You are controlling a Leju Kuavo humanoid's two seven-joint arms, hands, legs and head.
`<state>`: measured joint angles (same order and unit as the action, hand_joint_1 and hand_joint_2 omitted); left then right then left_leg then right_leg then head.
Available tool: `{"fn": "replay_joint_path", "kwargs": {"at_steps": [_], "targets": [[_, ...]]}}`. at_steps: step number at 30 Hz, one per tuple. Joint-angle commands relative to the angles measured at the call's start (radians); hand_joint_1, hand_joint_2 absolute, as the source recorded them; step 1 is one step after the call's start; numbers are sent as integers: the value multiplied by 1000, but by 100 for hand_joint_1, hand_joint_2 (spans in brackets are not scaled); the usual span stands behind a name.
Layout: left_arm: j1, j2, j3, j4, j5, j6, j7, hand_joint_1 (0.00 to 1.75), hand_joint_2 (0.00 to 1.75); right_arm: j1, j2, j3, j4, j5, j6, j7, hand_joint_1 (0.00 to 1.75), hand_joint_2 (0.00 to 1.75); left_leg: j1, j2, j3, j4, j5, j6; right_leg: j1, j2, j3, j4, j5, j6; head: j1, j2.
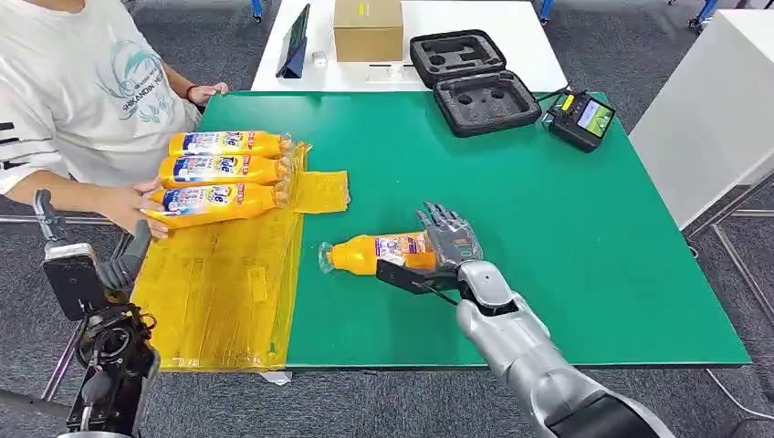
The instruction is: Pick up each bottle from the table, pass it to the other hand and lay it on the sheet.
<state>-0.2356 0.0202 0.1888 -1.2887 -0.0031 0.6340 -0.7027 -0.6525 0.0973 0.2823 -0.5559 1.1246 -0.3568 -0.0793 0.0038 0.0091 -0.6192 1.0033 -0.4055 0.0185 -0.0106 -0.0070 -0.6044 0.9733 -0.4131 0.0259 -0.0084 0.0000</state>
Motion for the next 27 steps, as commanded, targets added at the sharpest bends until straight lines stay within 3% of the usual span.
{"fn": "replay_joint_path", "kwargs": {"at_steps": [1,12,13,14,19,24,27], "targets": [[-78,-12,-16,139,18,-17,5,0,175,-91,10,-105,185,-78,81,-53,0,175,0,-3,3,0,-1,-1,0,-2,4,0,-2,-1,0,0],[-104,-19,-22,170,19,-20,5,0,175,-104,7,-158,212,-146,130,-103,2,175,0,-3,3,0,-1,-1,0,-2,4,0,-2,-1,0,0],[-104,-19,-22,170,19,-20,5,0,175,-104,7,-158,212,-146,130,-103,51,175,0,-3,2,0,-1,-1,0,-2,2,0,-1,-1,0,0],[-111,-23,-22,179,21,-24,5,0,175,-100,6,-158,210,-149,127,-118,143,175,1,-3,3,0,-1,-1,0,-1,4,0,-2,-1,0,0],[-114,-25,-21,182,24,-26,5,0,175,-99,7,-161,210,-151,123,-120,148,175,0,-2,1,0,0,0,0,-1,2,0,-1,0,0,0],[-122,-28,-22,201,29,-31,5,0,175,-91,7,-180,213,-178,125,-151,173,175,0,-2,2,0,0,-1,0,-1,2,0,-1,-1,0,0],[-127,-30,-16,230,57,-61,5,0,175,-82,7,-188,215,-194,132,-178,173,175,1,-3,4,0,-1,-1,1,-2,5,-1,-2,-1,0,0]]}}
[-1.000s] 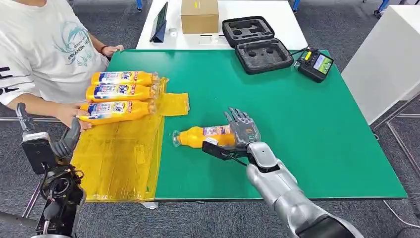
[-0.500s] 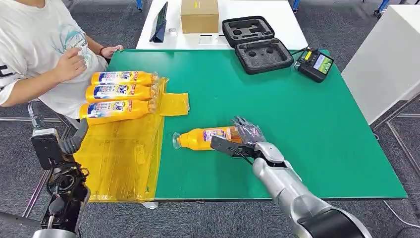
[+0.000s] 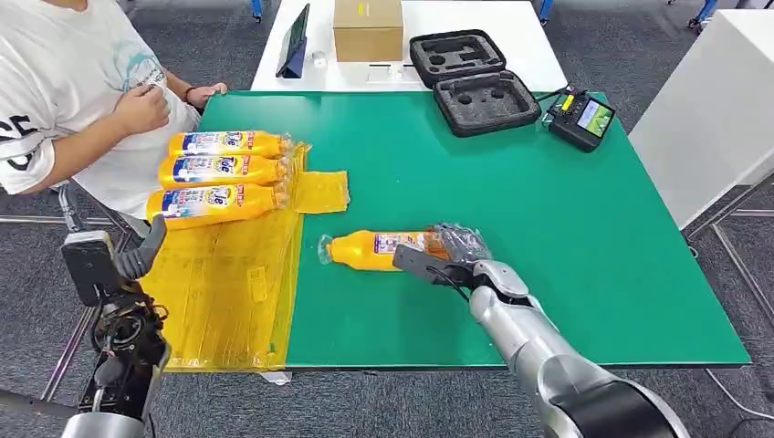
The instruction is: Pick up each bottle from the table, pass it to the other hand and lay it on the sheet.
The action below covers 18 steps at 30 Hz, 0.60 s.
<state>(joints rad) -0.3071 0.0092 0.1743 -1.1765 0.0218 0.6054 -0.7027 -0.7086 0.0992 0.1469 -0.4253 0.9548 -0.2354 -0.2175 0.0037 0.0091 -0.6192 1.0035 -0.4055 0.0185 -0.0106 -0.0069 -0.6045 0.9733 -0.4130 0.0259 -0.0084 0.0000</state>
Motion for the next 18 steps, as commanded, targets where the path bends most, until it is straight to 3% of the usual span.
{"fn": "replay_joint_path", "kwargs": {"at_steps": [1,6,9,13,16,18], "targets": [[-55,-19,-1,118,32,-32,5,0,175,-26,5,-53,84,-24,10,-40,173,175,1,-3,4,-1,-1,-1,0,-2,4,-1,-2,-1,0,0],[-58,-21,0,140,56,-62,5,0,175,-24,5,-53,82,-28,9,-50,175,175,1,-3,5,-1,-1,-1,1,-2,5,-1,-2,-1,0,0],[-60,-18,-22,200,171,-204,45,0,175,-10,13,-86,50,-113,47,-160,175,175,0,-3,4,-1,-1,-1,0,-2,5,-1,-2,-1,0,0],[-30,-19,-66,246,377,-468,192,0,175,59,44,-161,-101,-391,187,-448,175,175,0,-2,5,-1,-1,-1,0,-1,5,-1,-2,-1,0,0],[7,-13,-112,247,478,-561,225,0,175,174,59,-84,-375,-648,205,-481,175,175,0,-1,4,-2,-1,-1,0,0,4,-1,-2,-1,0,0],[28,-11,-116,223,523,-585,243,0,175,215,63,-48,-482,-735,180,-481,175,175,0,0,3,-1,-2,-1,0,1,4,-1,-2,-1,0,0]]}}
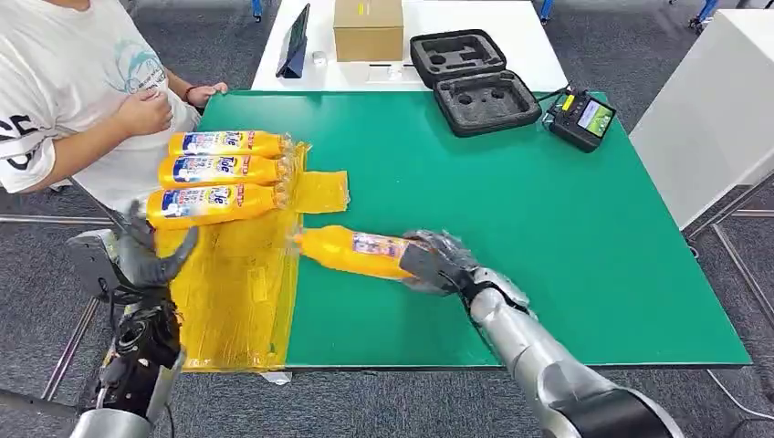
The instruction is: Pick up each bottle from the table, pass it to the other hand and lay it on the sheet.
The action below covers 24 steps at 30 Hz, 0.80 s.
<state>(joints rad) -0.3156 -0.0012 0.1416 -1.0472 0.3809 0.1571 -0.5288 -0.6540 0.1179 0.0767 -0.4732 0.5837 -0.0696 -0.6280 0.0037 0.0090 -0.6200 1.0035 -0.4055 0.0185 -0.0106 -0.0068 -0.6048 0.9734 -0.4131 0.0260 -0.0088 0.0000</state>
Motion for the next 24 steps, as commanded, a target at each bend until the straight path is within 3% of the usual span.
{"fn": "replay_joint_path", "kwargs": {"at_steps": [1,7,10,15,24], "targets": [[41,1,-85,88,167,-138,69,0,175,166,44,32,-444,-367,13,-70,175,175,0,0,3,-1,-1,-1,0,0,2,-1,-1,-1,0,0],[108,9,-53,-5,254,-170,97,0,175,231,24,132,-609,-441,-152,-70,175,175,0,1,2,-1,-2,-1,0,2,1,0,-2,-1,0,0],[126,6,-49,-38,267,-189,98,0,175,238,23,137,-608,-465,-159,-70,175,175,0,1,1,0,-2,-1,0,2,0,0,-2,-1,0,0],[181,-8,-152,-201,224,-267,116,0,175,199,35,155,-407,-484,-133,-70,175,175,1,0,1,0,-2,-1,1,1,1,-1,-2,-1,0,0],[171,-10,-287,-342,114,-194,79,0,175,217,110,232,-249,-504,-74,-70,175,175,2,-1,3,-1,-3,-1,1,0,3,-1,-3,-1,0,0]]}}
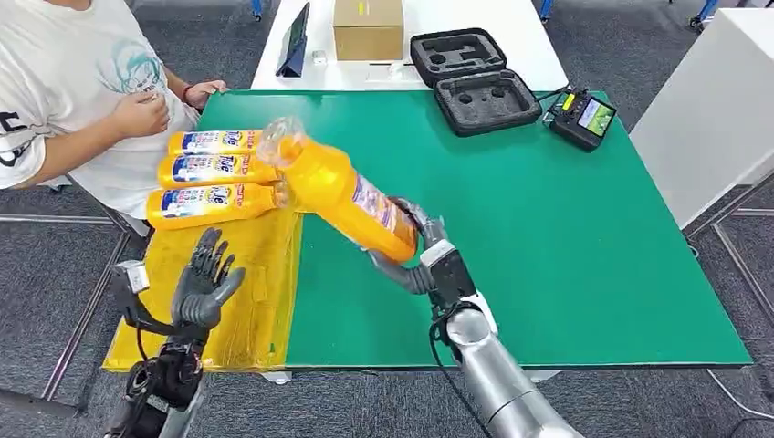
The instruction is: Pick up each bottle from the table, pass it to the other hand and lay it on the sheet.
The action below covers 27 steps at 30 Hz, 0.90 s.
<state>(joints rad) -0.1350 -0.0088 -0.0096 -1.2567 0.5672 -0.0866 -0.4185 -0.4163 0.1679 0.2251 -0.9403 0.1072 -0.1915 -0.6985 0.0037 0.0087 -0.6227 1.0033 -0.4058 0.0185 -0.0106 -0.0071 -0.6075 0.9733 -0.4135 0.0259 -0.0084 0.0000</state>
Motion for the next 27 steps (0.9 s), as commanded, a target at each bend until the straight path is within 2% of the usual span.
{"fn": "replay_joint_path", "kwargs": {"at_steps": [1,10,21,27], "targets": [[-11,-6,-147,-144,-74,49,-31,0,175,-18,69,92,233,-29,54,0,175,175,1,-1,4,0,-2,-1,1,0,4,-1,-1,-1,0,0],[1,27,-265,-129,-36,-5,24,0,175,-41,99,150,281,-8,41,0,175,175,1,0,3,-1,-1,-1,0,1,3,-1,-1,-1,0,0],[1,29,-269,-127,-32,-8,27,0,175,-43,100,152,282,-8,40,0,175,175,0,0,3,-1,-1,-1,0,1,3,-1,-1,-1,0,0],[24,30,-318,-166,-2,-47,65,0,175,-46,95,147,262,-38,35,0,175,175,1,0,2,-1,-1,-1,0,1,2,0,-1,-1,0,0]]}}
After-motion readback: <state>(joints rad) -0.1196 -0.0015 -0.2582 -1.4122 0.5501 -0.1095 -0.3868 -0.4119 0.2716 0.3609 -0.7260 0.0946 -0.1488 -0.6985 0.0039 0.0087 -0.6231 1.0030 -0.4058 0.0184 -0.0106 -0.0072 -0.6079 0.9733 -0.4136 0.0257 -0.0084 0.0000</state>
